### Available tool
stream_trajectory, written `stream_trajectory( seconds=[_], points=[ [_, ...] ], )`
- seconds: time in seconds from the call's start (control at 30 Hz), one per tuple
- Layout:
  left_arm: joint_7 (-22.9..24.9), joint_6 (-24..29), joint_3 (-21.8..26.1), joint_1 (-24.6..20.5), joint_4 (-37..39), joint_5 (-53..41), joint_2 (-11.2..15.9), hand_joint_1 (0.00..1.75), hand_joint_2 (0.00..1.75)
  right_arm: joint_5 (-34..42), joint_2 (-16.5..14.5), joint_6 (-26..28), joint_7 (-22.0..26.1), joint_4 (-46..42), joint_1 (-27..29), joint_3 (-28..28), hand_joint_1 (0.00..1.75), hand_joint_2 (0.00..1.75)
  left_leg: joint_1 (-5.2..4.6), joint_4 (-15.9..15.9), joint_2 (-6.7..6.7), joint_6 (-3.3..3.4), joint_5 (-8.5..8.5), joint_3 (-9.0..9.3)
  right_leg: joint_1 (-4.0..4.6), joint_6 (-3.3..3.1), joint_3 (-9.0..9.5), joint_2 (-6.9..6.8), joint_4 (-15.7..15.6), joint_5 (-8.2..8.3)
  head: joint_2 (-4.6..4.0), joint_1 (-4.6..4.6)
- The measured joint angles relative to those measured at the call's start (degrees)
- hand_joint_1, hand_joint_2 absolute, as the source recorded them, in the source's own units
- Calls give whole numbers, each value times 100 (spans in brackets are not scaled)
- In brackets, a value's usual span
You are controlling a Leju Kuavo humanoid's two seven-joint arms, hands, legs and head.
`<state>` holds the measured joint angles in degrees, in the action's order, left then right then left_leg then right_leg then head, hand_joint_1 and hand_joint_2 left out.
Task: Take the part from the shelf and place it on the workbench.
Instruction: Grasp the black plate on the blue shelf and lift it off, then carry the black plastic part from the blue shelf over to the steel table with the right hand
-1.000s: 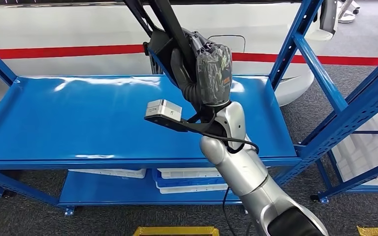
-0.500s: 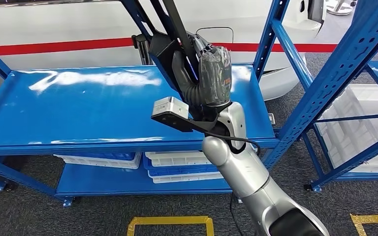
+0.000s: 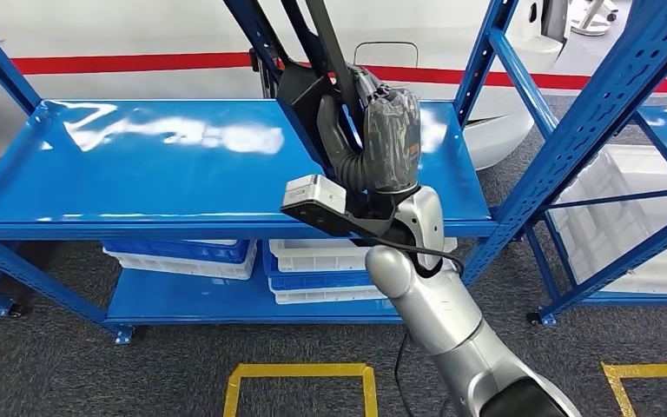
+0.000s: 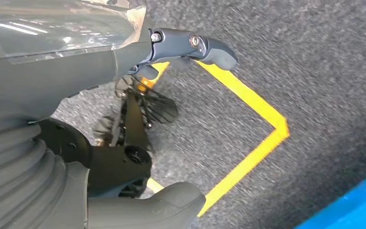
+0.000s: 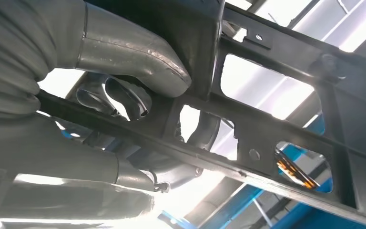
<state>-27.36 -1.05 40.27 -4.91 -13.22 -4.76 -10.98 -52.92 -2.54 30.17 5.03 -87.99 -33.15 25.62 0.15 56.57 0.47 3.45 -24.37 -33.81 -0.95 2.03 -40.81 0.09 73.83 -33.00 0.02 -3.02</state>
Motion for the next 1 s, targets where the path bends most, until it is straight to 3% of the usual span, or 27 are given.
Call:
stream_trajectory(
  seconds=[0.03,0.1,0.17,0.23,0.3,0.33,0.37,0.43,0.47,0.5,0.53,0.57,0.63,0.7,0.73,0.8,0.83,0.9,0.97,1.0],
  points=[
    [0,0,3,0,0,0,-1,0,175,3,3,-7,1,1,16,-8,175,175,-5,6,2,-8,60,-82,1,55,82,0,39,59,0,0],
    [0,2,8,1,0,0,-2,0,175,9,1,-24,5,0,29,-20,175,175,-9,29,2,-38,166,-224,2,147,553,-3,-499,320,0,0],
    [0,4,15,2,0,0,-4,0,175,14,-15,-39,15,-1,31,-33,175,175,-20,69,0,-89,248,-327,27,107,1117,-4,-1325,352,0,4],
    [0,5,24,6,1,0,-5,0,175,20,-35,-64,34,-1,35,-47,175,175,-28,90,2,-152,328,-373,72,6,1319,-2,-1724,261,0,8],
    [0,4,37,15,3,1,-2,0,175,34,-48,-94,63,-1,36,-60,175,175,-20,103,-8,-216,367,-406,50,-85,1259,-6,-1752,316,0,9],
    [-1,2,44,20,4,2,2,0,175,43,-58,-109,78,0,32,-64,175,175,-7,163,-19,-246,275,-451,22,-148,1232,-11,-1750,365,0,13],
    [-1,-4,51,25,4,2,7,0,175,51,-72,-121,90,1,29,-69,175,175,6,307,-31,-279,87,-519,-10,-213,1188,-19,-1756,428,0,16],
    [-5,-18,62,27,4,5,16,0,175,62,-97,-138,103,1,26,-79,175,175,41,941,-45,-346,-486,-723,-26,-292,1063,-28,-1752,562,0,24],
    [-9,-27,67,27,5,9,18,0,175,66,-103,-140,106,2,31,-85,175,175,55,1317,-47,-377,-703,-813,-25,-294,985,-30,-1748,625,0,26],
    [-14,-35,73,27,5,14,20,0,175,70,-105,-142,108,3,37,-90,175,175,71,1620,-48,-403,-802,-858,-23,-285,907,-30,-1742,685,0,26],
    [-19,-48,78,27,5,23,22,0,175,73,-105,-143,110,3,45,-93,175,175,88,1744,-47,-419,-763,-821,-25,-269,836,-30,-1736,737,0,26],
    [-22,-60,81,26,5,32,25,0,175,74,-105,-144,114,4,51,-98,175,175,109,1675,-45,-429,-635,-680,-28,-249,764,-30,-1726,787,0,27],
    [-28,-79,86,19,4,43,29,0,175,74,-107,-145,119,1,56,-112,175,175,146,1000,-50,-436,-402,-125,-33,-189,645,-27,-1694,868,0,28],
    [-37,-85,92,8,5,44,31,0,175,74,-116,-145,122,-4,47,-136,175,175,132,281,-78,-404,-424,362,-22,-103,578,-30,-1672,940,0,19],
    [-40,-86,98,3,5,44,32,0,175,74,-123,-145,125,-7,39,-145,175,175,107,114,-91,-374,-475,451,-18,-60,561,-34,-1673,982,0,16],
    [-49,-92,116,3,8,43,36,0,175,79,-132,-145,135,-8,35,-166,175,175,69,50,-83,-266,-411,423,-7,35,529,-39,-1694,1067,0,6],
    [-51,-99,127,0,8,38,34,0,175,83,-131,-145,142,-8,40,-183,175,175,59,27,-67,-202,-346,380,-6,53,478,-36,-1661,1036,0,7],
    [-54,-115,141,-4,9,21,36,0,175,97,-120,-145,152,-9,57,-222,175,175,54,-20,-30,-73,-190,245,9,2,287,-30,-1308,700,0,-2],
    [-55,-129,146,-6,9,7,42,0,175,106,-107,-145,160,-10,81,-246,175,175,24,-18,-11,-11,-49,63,3,-72,54,-27,-539,186,0,-10],
    [-55,-133,149,-5,9,5,44,0,175,109,-100,-145,162,-10,97,-254,175,175,11,-15,-6,-4,19,-26,3,-63,-2,-26,-190,46,0,-9]
  ],
)
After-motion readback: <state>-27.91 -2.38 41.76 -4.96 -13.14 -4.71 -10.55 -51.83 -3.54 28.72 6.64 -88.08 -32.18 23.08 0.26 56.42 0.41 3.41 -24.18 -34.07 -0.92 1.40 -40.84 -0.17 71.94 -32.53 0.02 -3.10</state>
